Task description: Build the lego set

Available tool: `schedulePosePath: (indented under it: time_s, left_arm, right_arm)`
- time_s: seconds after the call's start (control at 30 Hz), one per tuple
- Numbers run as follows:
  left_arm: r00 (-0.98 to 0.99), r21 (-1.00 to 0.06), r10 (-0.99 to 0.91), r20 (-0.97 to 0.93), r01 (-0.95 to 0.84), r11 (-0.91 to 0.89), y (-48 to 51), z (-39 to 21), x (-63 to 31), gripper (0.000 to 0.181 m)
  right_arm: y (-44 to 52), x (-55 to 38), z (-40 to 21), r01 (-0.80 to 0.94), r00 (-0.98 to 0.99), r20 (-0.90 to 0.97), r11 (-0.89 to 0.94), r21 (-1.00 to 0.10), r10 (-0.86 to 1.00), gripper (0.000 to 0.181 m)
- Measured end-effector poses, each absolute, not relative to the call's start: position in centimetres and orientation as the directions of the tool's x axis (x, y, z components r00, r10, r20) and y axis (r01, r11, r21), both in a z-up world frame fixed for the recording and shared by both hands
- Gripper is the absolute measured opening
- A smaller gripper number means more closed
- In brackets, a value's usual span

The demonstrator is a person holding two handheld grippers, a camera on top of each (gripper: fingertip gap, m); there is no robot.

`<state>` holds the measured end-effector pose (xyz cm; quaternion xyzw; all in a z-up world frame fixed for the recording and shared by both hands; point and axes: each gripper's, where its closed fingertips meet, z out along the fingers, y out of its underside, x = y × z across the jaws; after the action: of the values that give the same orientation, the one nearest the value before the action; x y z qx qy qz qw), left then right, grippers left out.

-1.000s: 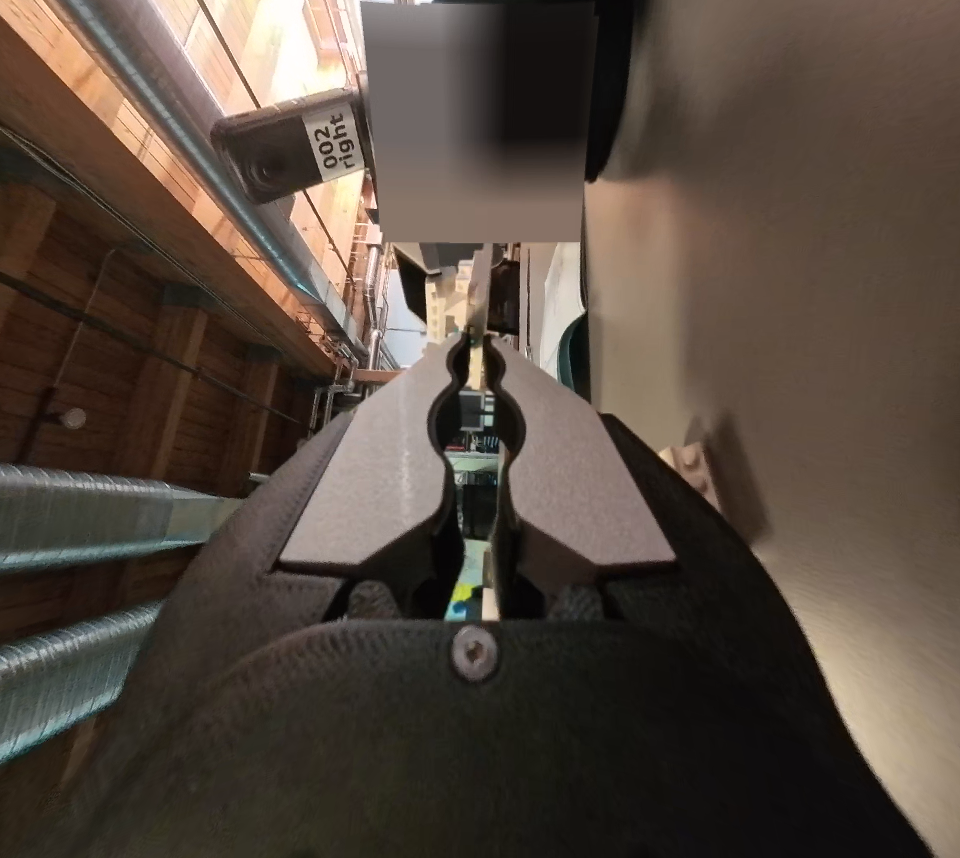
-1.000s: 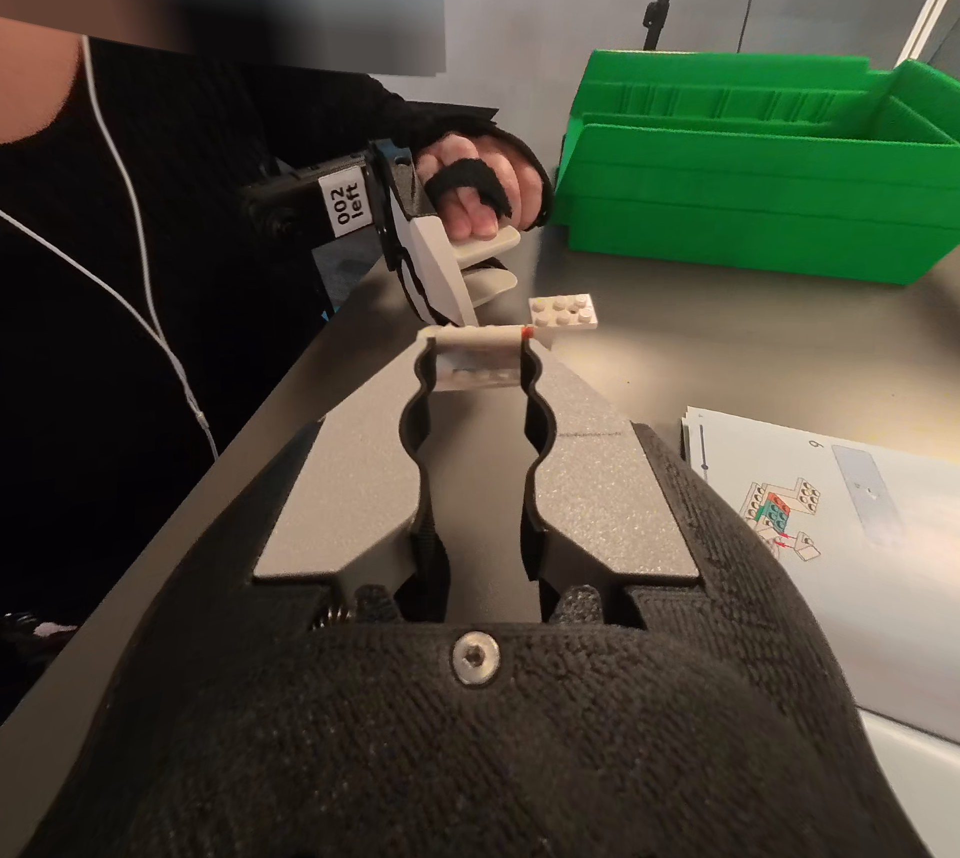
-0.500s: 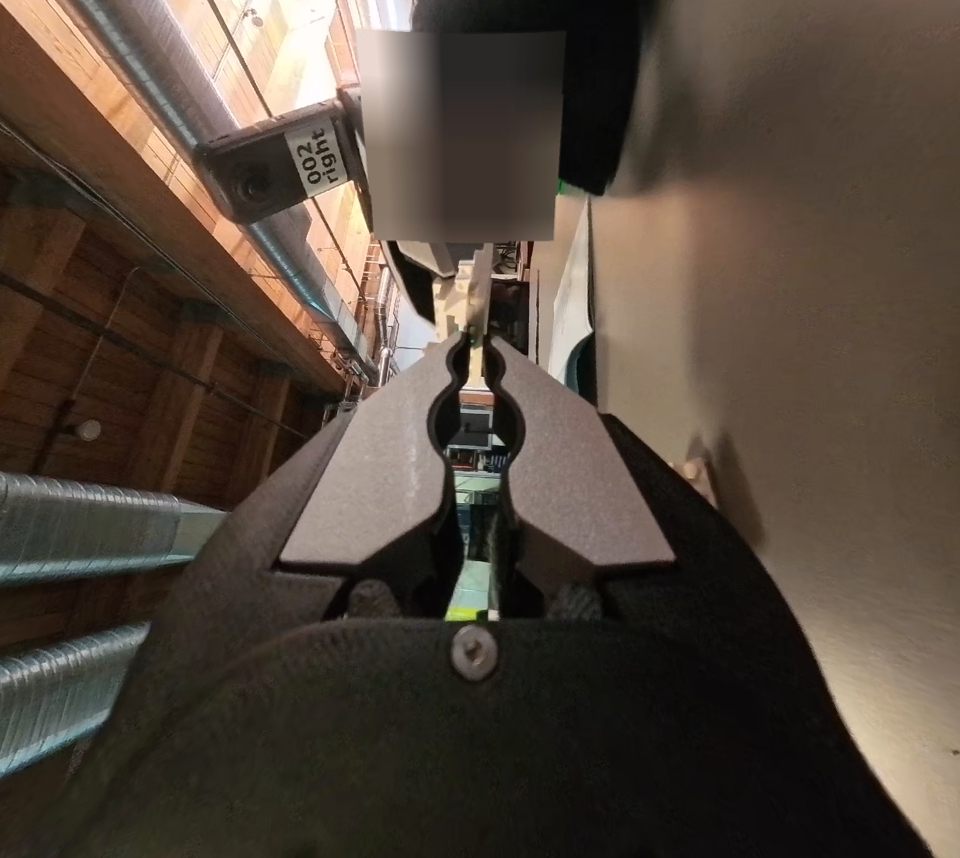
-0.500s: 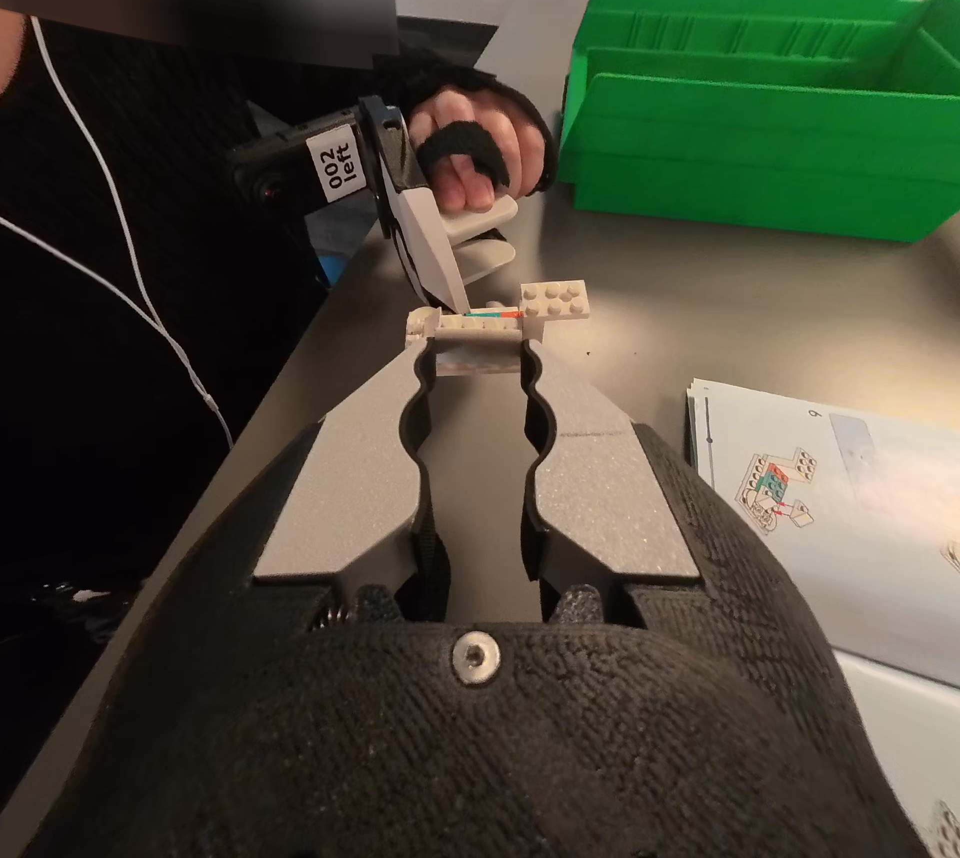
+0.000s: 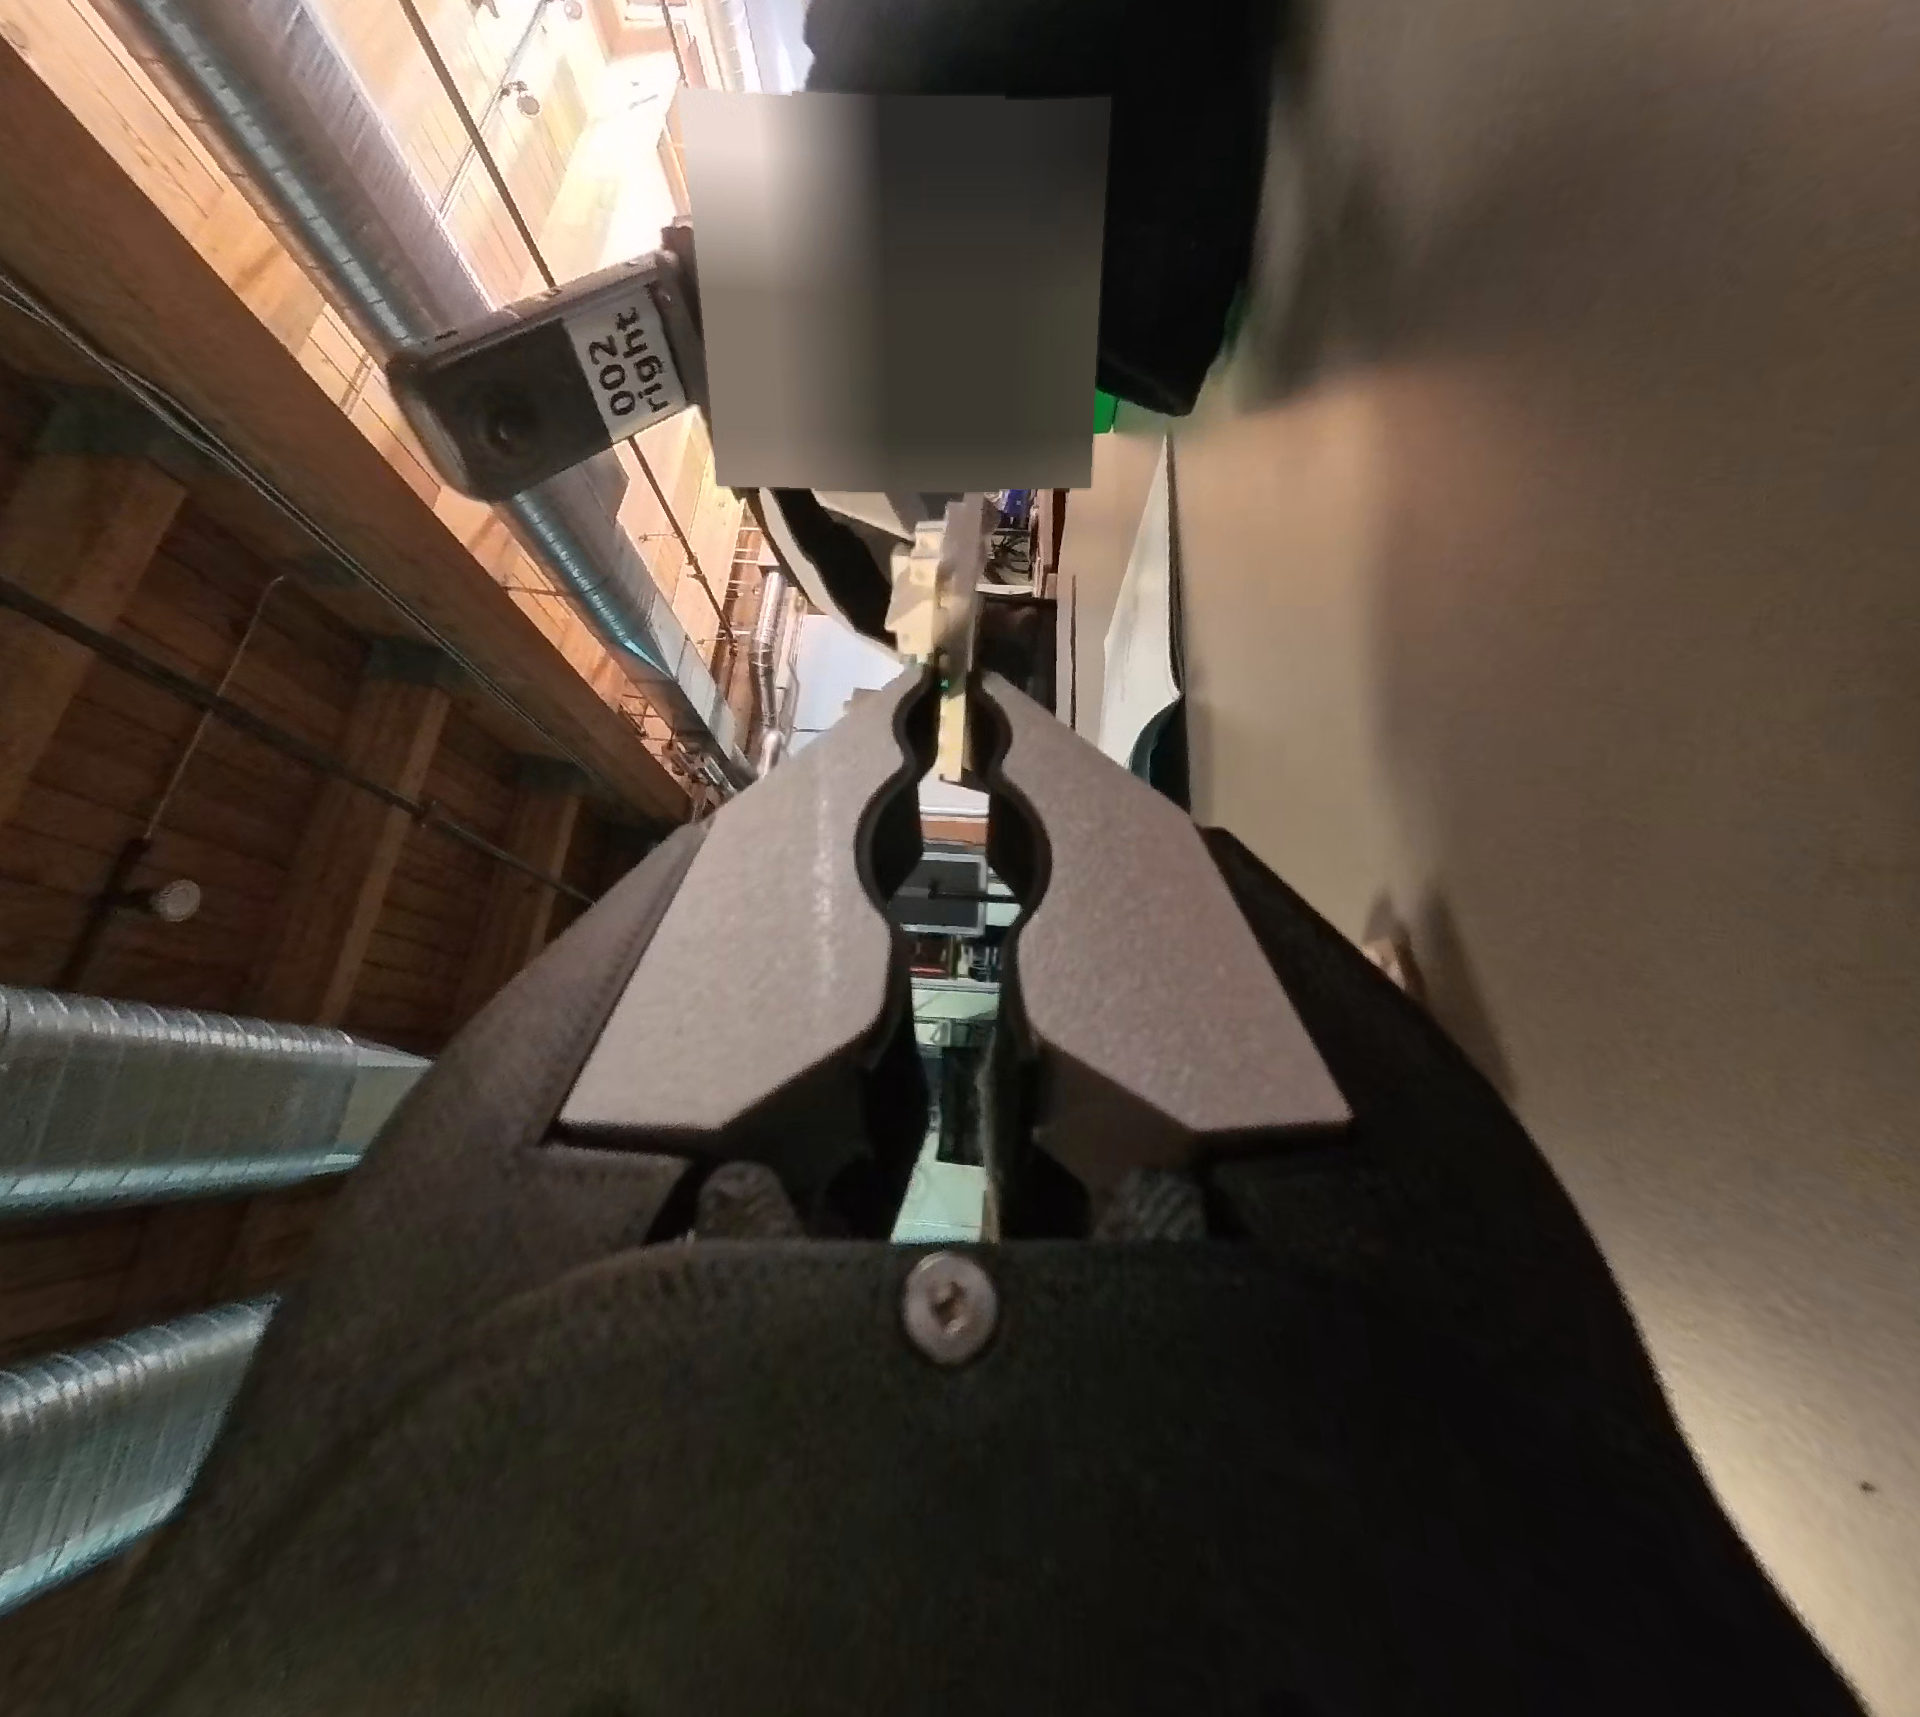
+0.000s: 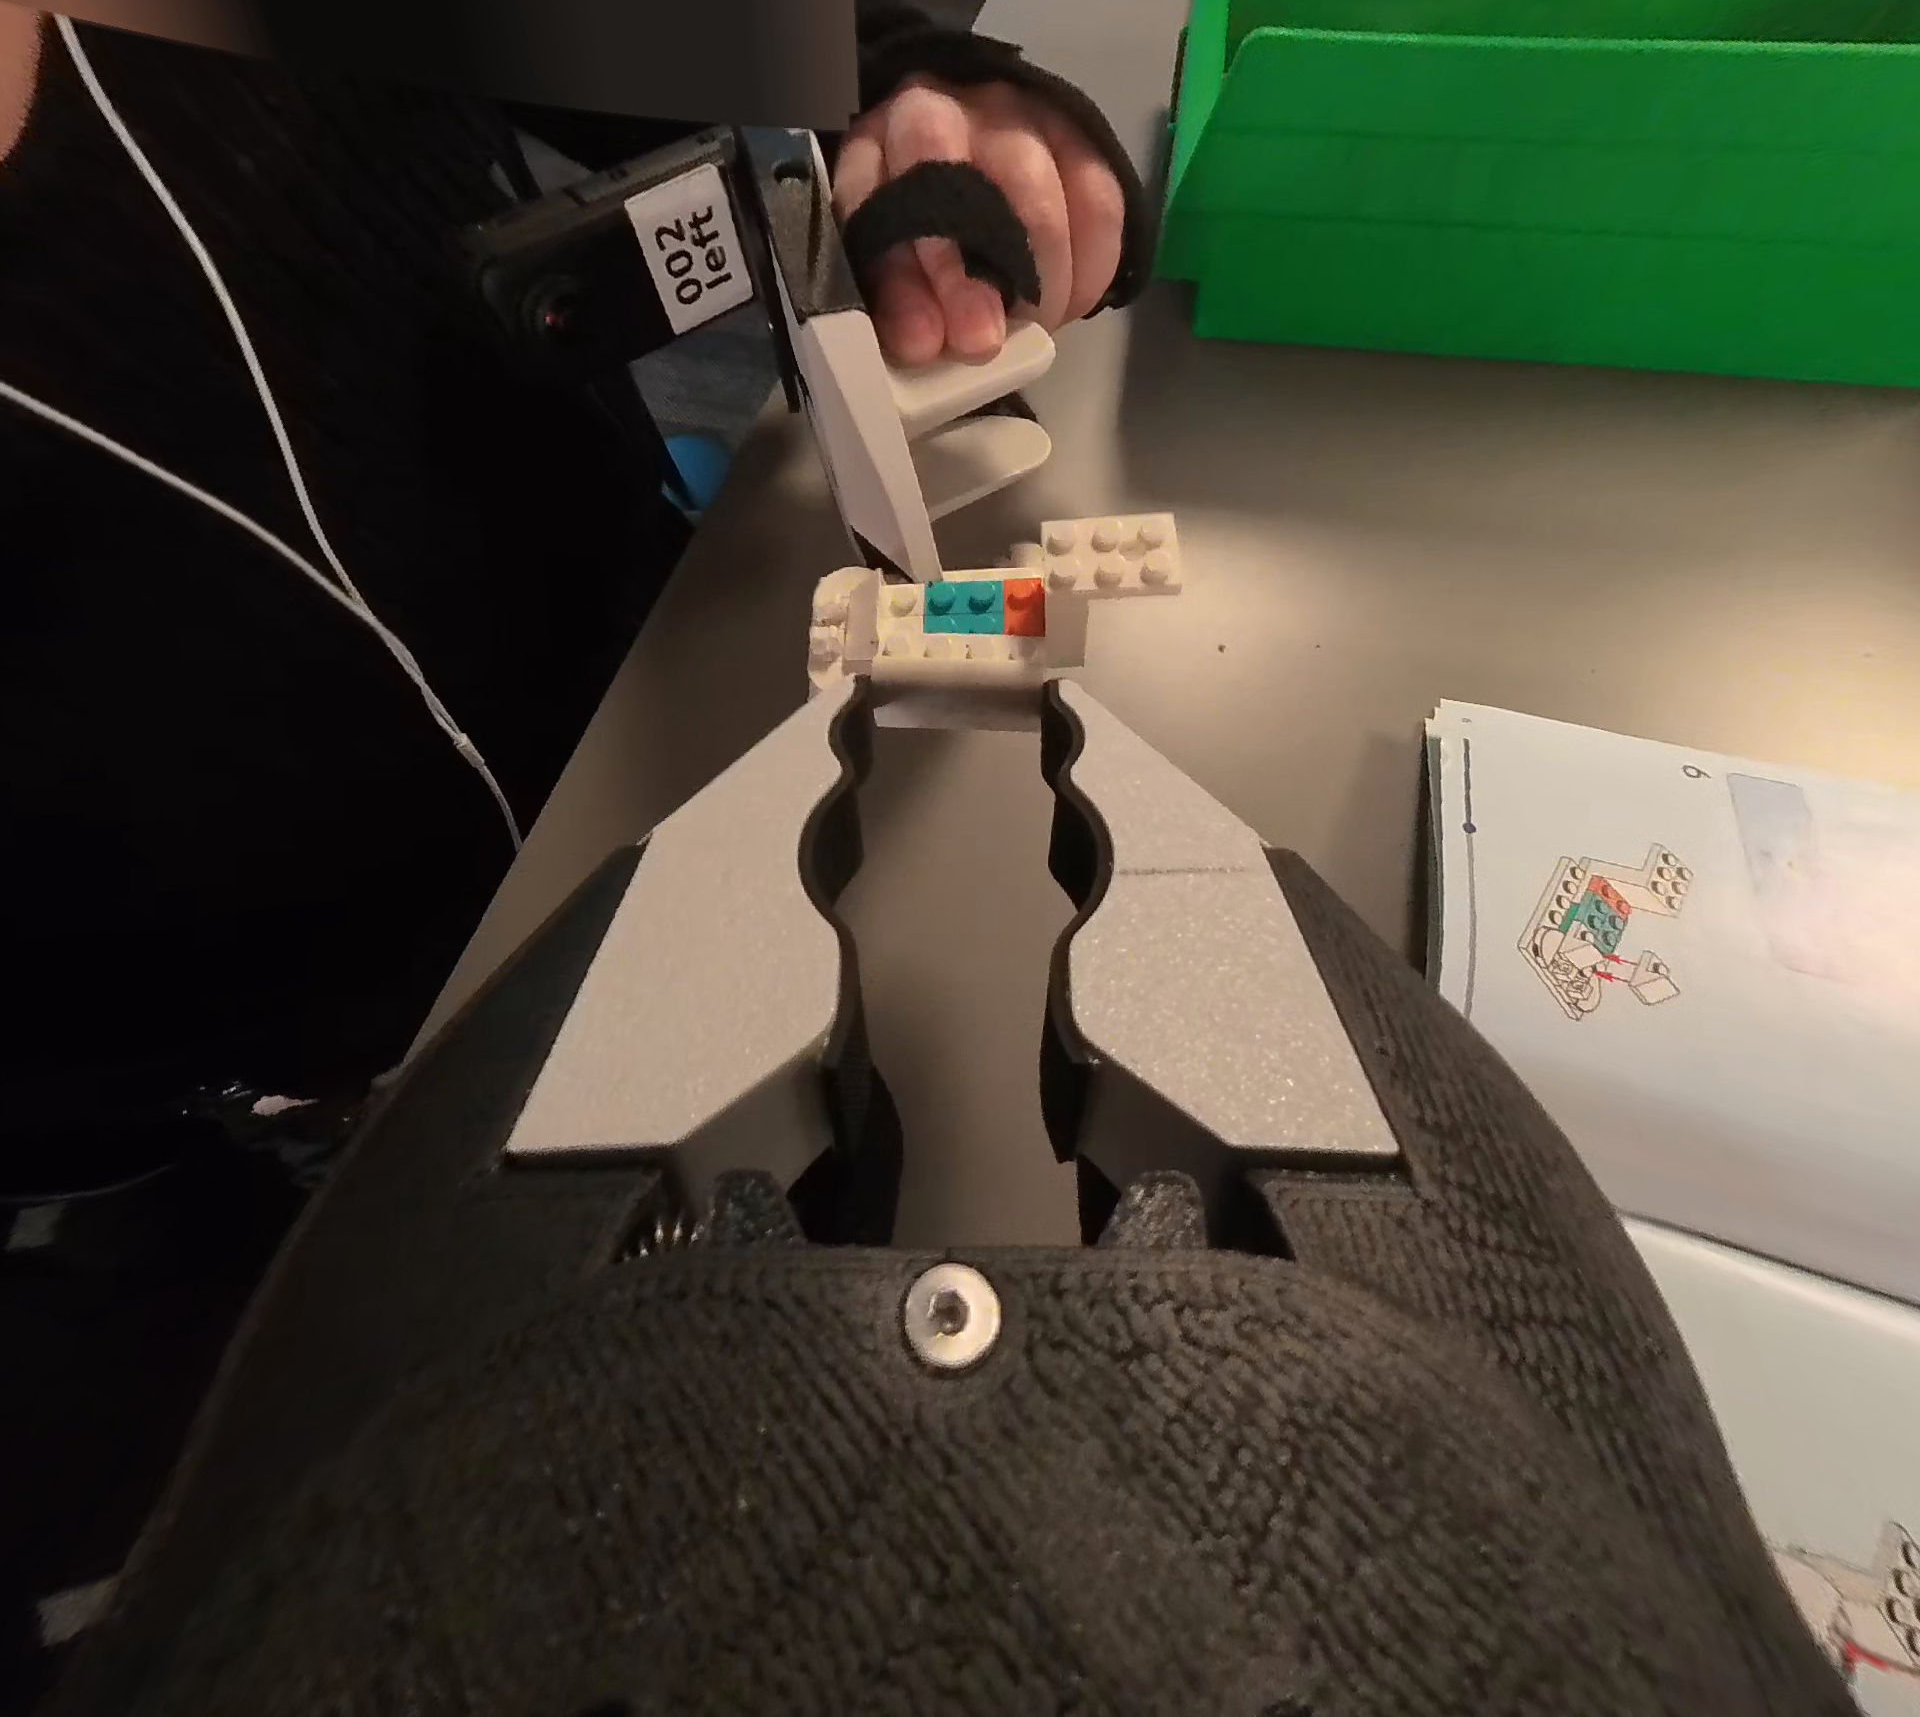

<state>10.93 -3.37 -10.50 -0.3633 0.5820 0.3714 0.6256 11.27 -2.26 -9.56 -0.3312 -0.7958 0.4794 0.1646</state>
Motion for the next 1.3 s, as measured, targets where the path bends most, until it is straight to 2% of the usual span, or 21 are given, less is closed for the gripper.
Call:
schedulePosePath:
  time_s: [0.67, 1.0, 1.3]
  left_arm:
    - [0.010, -0.003, 0.010, -1.000, -0.868, 0.497, -3.9, -11.3, 11.7, 0.003]
    - [-0.018, -0.003, -0.043, -0.999, -0.899, 0.439, -2.7, -12.4, 10.8, 0.003]
    - [-0.018, -0.023, -0.102, -0.995, -0.921, 0.389, -1.9, -13.2, 9.7, 0.003]
  right_arm:
    - [-2.8, 11.4, -10.1, 0.253, -0.783, 0.023, 0.351, -0.901, 0.621, 0.031]
    - [0.4, 11.6, -14.6, 0.425, -0.731, -0.045, 0.402, -0.811, 0.681, 0.031]
    - [0.7, 11.7, -17.5, 0.489, -0.731, -0.048, 0.474, -0.733, 0.681, 0.031]
